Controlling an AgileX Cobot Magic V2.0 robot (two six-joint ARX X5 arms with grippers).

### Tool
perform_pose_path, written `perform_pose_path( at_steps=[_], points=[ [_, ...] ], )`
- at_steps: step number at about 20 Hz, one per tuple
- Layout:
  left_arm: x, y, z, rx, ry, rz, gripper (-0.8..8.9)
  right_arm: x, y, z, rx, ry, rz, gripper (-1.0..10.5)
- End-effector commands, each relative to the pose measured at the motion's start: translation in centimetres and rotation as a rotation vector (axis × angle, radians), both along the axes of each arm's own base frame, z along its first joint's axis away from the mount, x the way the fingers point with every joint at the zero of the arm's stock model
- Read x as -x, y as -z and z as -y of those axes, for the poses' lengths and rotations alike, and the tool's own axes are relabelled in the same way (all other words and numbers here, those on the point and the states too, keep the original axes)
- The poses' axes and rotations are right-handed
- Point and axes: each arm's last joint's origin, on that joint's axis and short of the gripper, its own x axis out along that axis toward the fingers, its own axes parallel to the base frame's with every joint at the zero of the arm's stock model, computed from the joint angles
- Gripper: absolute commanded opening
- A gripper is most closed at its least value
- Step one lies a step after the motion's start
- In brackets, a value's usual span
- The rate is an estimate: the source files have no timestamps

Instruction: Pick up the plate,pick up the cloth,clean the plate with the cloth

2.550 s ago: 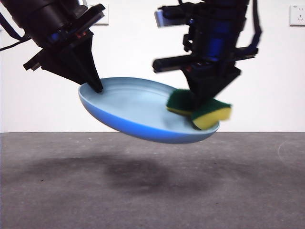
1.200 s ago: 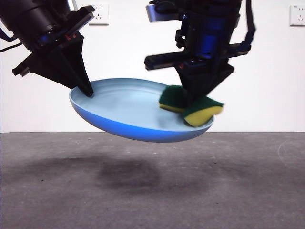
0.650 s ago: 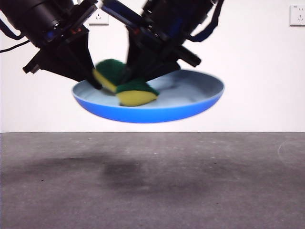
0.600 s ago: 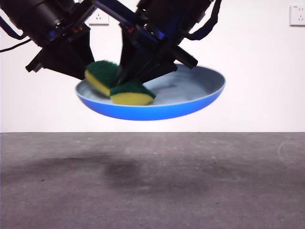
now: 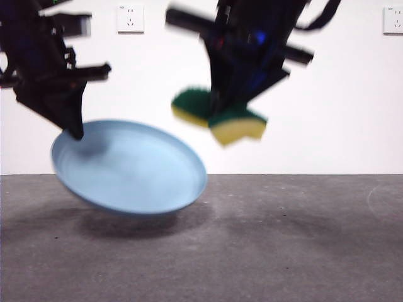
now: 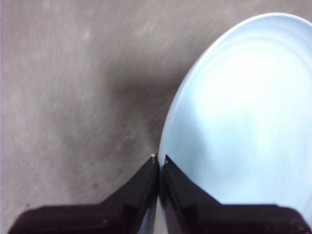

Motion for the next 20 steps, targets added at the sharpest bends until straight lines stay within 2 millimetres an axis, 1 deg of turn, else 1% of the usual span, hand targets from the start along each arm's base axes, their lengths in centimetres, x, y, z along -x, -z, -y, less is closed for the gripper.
perform_pose_path(
  at_steps=[1, 5, 9, 11, 12, 13, 14, 15, 18, 20],
  points=[
    [-1.0, 1.5, -0.5, -0.02, -0.015, -0.044, -0.08, 0.5, -1.1, 0.7, -0.015, 0.015, 0.038, -0.1],
    [-2.8, 4.9, -1.4, -0.05, -0.058, -0.146, -0.08, 1.7, -3.3, 2.3, -0.056, 0.032, 0.094, -0.1],
    [-3.8, 7.9, -1.4, -0.073, -0.068, -0.224, -0.03, 2.7, -4.5, 3.5, -0.068, 0.036, 0.107, -0.1],
    [-4.0, 8.7, -1.4, -0.079, -0.066, -0.251, 0.11, 2.8, -4.8, 3.8, -0.078, 0.038, 0.115, -0.1],
    [-4.0, 8.7, -1.4, -0.078, -0.065, -0.252, 0.85, 2.7, -4.8, 3.9, -0.079, 0.045, 0.117, -0.1],
    [-4.0, 8.7, -1.4, -0.075, -0.065, -0.247, 2.37, 2.6, -4.8, 4.1, -0.074, 0.06, 0.122, -0.1],
    [-4.0, 8.6, -1.4, -0.074, -0.065, -0.244, 3.66, 2.3, -4.8, 4.3, -0.065, 0.08, 0.131, -0.1],
    [-4.0, 8.6, -1.4, -0.071, -0.067, -0.25, 4.45, 2.1, -4.8, 4.5, -0.064, 0.094, 0.131, -0.1],
    [-3.6, 7.9, -1.3, -0.023, -0.046, -0.254, 4.44, 1.1, -4.7, 5.4, -0.061, 0.147, 0.13, -0.1],
    [-3.2, 6.4, -0.9, -0.003, -0.035, -0.211, 4.44, -0.1, -4.4, 6.0, -0.053, 0.197, 0.122, -0.1]
  ],
)
